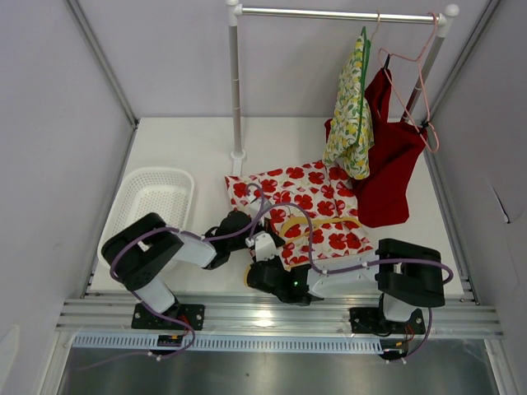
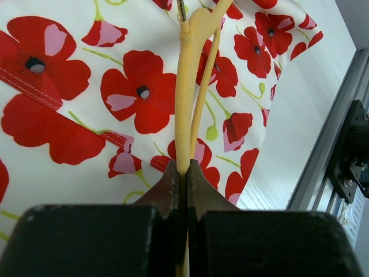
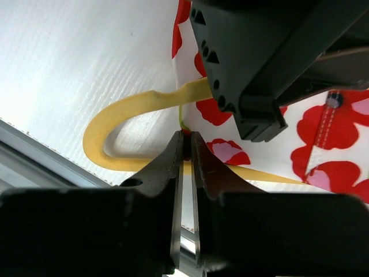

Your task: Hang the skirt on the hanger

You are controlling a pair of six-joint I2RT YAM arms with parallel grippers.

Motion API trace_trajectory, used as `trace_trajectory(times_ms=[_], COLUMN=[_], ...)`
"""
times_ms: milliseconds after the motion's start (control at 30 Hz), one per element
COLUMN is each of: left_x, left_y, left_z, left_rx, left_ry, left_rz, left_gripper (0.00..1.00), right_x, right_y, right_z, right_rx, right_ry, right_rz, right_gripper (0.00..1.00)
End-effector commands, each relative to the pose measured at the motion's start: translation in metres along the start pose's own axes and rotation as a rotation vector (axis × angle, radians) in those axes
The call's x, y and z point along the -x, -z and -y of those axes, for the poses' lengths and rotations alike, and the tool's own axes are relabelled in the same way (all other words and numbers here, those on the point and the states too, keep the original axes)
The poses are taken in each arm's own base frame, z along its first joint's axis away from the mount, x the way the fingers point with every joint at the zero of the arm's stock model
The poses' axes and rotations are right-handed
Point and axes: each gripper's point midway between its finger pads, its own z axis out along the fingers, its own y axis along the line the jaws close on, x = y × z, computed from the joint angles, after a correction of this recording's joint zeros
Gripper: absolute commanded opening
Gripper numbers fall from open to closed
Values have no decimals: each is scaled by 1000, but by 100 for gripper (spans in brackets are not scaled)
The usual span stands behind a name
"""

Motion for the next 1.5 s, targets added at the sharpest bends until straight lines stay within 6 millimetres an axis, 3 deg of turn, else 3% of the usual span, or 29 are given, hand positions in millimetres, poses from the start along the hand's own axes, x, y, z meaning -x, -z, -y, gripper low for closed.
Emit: trace_trajectory(times_ms=[0, 467, 800, 1100, 1233, 1467], left_x=[-44, -38, -34, -20, -16, -9], left_y=[8, 4, -1, -9, -8, -1], left_z=[-36, -36, -35, -36, -38, -35], left_rx=[135, 143, 142, 166, 175, 178], left_ry=[-12, -31, -45, -58, -69, -74], left_rz=[-153, -165, -186, -171, -168, -161], left_gripper=[0, 0, 0, 0, 0, 0], right_x=[34, 81, 96, 58, 39, 5], right_y=[10, 55, 66, 70, 76, 75], right_z=[-1, 5, 2, -3, -12, -8], right_rx=[-34, 26, 53, 83, 127, 111], right_ry=[-15, -25, 4, 17, 36, 76], right_rz=[78, 87, 70, -29, -76, -153], right_gripper=[8, 3, 3, 2, 2, 1])
